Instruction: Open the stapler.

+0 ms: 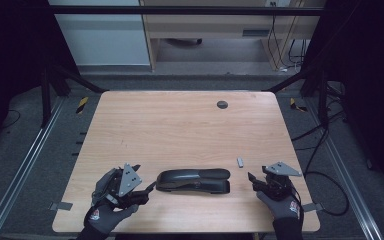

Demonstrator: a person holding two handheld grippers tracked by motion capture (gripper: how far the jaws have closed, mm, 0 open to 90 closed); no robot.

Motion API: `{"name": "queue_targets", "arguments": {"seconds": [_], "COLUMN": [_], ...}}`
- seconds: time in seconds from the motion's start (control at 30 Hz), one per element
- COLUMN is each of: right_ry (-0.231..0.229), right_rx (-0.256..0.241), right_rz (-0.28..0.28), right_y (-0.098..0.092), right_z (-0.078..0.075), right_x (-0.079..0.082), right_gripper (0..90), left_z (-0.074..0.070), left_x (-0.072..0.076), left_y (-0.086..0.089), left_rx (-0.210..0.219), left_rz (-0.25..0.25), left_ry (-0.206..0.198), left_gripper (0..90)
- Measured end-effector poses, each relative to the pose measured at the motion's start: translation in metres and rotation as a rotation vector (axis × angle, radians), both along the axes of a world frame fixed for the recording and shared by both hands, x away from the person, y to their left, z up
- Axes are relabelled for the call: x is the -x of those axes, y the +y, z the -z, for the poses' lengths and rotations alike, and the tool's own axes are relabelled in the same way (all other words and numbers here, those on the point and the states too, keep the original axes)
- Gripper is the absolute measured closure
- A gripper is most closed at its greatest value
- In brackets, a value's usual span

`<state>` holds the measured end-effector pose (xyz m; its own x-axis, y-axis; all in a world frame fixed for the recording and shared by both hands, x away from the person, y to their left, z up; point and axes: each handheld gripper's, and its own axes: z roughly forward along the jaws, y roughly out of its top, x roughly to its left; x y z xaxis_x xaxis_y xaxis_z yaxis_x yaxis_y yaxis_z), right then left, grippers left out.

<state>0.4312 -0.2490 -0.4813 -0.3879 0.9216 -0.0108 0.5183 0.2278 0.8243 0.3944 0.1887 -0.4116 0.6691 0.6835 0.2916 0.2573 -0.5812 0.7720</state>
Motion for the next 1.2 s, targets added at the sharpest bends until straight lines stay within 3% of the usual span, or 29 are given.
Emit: {"name": "queue_targets", "arguments": {"seconds": [0.57,1.2], "right_ry": [0.015,0.021], "right_rx": [0.000,-0.002], "right_rz": [0.003,0.001], "right_y": [0.000,0.001], "right_z": [0.000,0.000], "right_x": [0.001,0.001], "right_gripper": [39.2,39.7], "left_z": [-0.013,-0.011], "left_x": [0.004,0.009], "left_y": [-0.045,-0.082], "left_rx": [-0.138,-0.244], "left_rz": [0.120,0.164], "left_ry": [-0.043,-0.086], "left_gripper": [28.2,28.0]}}
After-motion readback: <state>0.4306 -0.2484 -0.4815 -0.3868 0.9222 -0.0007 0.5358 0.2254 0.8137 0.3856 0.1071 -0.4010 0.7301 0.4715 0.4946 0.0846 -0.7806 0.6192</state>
